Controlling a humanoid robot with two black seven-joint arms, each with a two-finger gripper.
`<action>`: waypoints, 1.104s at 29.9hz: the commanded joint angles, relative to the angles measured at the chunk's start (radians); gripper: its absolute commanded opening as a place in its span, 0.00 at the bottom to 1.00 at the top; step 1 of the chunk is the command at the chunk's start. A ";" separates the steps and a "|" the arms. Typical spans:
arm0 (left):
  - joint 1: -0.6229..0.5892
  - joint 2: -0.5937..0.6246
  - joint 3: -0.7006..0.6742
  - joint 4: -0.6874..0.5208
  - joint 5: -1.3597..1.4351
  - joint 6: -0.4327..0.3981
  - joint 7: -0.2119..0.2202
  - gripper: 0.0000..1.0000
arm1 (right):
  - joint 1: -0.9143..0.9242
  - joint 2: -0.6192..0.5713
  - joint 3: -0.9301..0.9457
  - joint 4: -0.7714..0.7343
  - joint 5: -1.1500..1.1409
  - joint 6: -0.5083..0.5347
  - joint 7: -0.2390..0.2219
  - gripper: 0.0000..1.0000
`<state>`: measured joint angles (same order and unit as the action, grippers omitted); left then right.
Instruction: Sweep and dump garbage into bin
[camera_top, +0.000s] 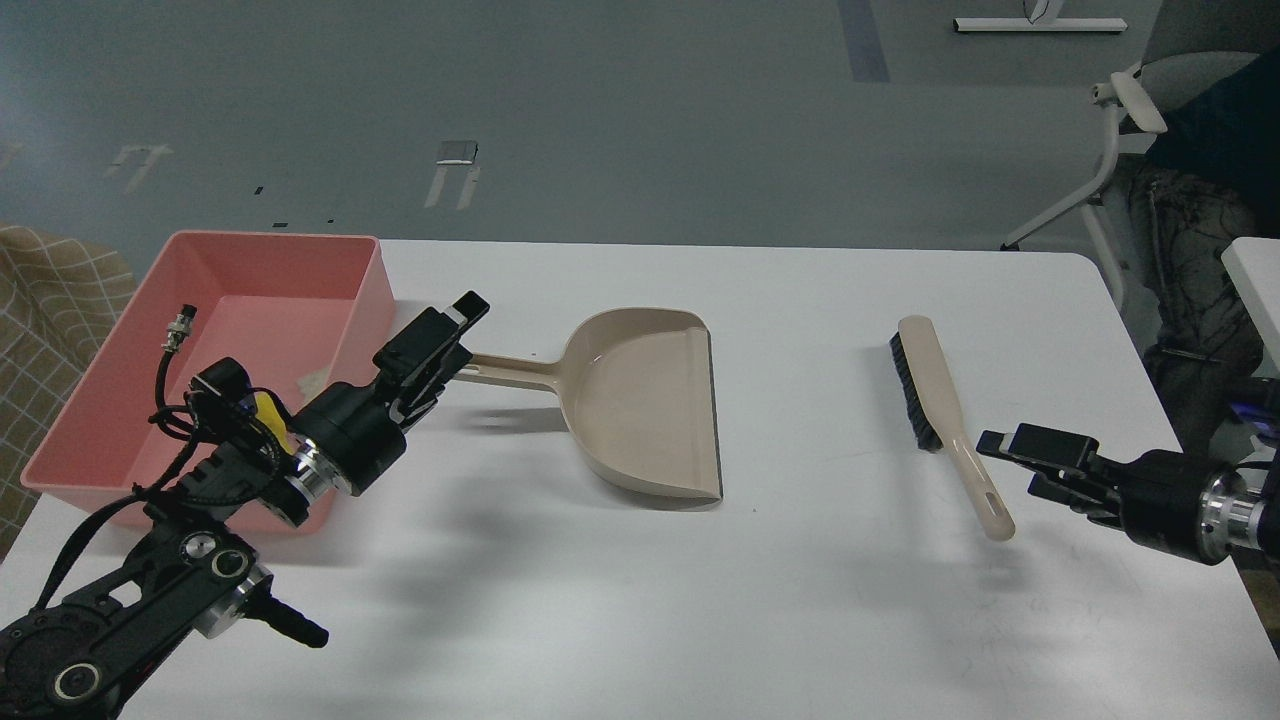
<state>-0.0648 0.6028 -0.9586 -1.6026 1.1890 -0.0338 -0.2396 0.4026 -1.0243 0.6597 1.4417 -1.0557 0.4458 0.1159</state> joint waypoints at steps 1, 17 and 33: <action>0.007 0.006 -0.061 -0.030 -0.029 -0.069 0.000 0.98 | 0.001 -0.045 0.113 -0.014 -0.001 0.043 0.042 0.98; -0.614 -0.145 -0.147 0.522 -0.299 -0.274 -0.010 0.98 | 0.401 0.550 0.495 -0.555 -0.004 -0.044 0.070 0.98; -0.705 -0.403 -0.132 1.006 -0.492 -0.455 -0.050 0.98 | 0.476 0.981 0.561 -0.845 0.339 -0.142 0.288 0.98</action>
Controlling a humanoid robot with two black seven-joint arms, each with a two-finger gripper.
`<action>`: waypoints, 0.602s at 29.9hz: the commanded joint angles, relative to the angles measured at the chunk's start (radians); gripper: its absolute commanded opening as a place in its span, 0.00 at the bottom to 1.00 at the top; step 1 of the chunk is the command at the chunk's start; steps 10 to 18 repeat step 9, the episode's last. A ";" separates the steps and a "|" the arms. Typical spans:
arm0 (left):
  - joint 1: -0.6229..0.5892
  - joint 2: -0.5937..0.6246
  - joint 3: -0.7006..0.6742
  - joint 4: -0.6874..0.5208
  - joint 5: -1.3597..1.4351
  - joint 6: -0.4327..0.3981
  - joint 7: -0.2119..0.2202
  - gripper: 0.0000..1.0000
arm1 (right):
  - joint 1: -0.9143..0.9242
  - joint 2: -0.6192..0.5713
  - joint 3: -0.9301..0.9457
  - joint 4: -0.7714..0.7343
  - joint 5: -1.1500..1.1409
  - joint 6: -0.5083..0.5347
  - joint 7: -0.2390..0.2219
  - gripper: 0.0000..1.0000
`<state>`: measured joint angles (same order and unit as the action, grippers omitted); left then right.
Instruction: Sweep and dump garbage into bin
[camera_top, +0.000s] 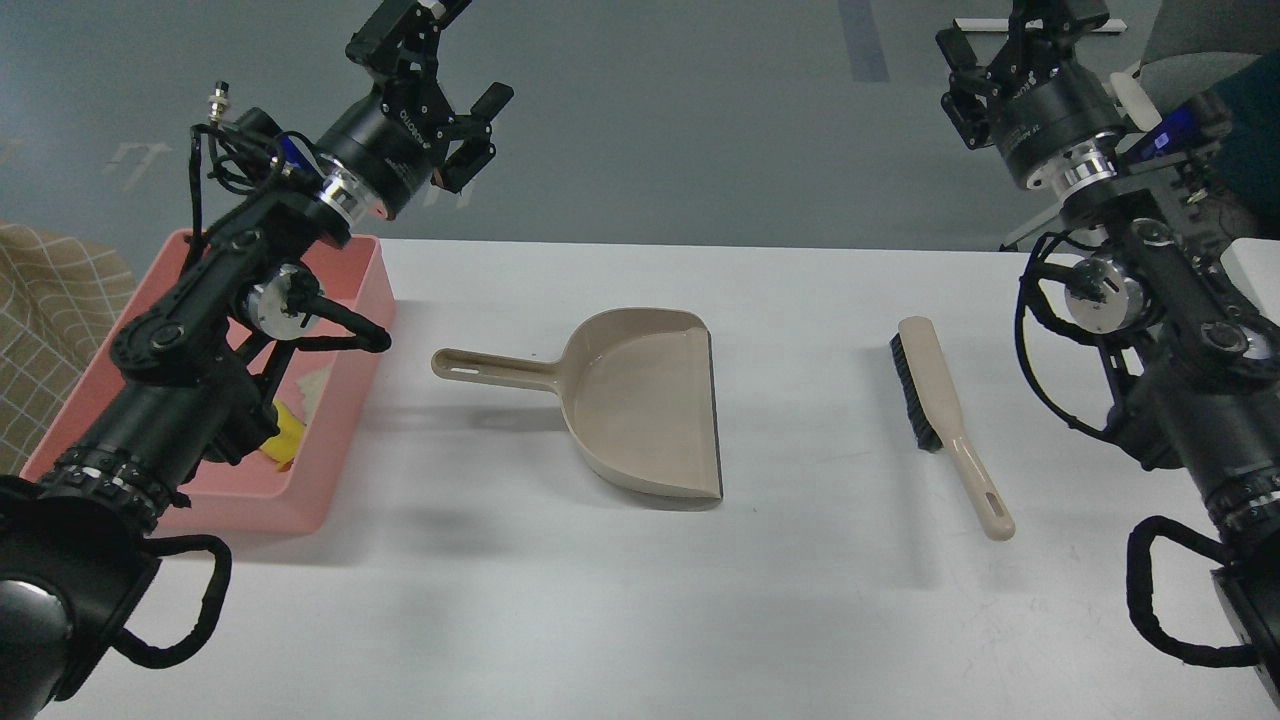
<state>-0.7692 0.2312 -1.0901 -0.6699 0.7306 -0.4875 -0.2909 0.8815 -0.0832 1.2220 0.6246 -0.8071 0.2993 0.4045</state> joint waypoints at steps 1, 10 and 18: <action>-0.004 -0.047 -0.001 0.108 -0.049 -0.001 0.001 0.98 | -0.003 0.063 0.001 -0.043 0.094 0.004 -0.001 0.98; -0.018 -0.075 -0.005 0.147 -0.086 -0.001 -0.001 0.98 | -0.018 0.083 -0.004 -0.045 0.095 0.004 0.005 0.98; -0.018 -0.075 -0.005 0.147 -0.086 -0.001 -0.001 0.98 | -0.018 0.083 -0.004 -0.045 0.095 0.004 0.005 0.98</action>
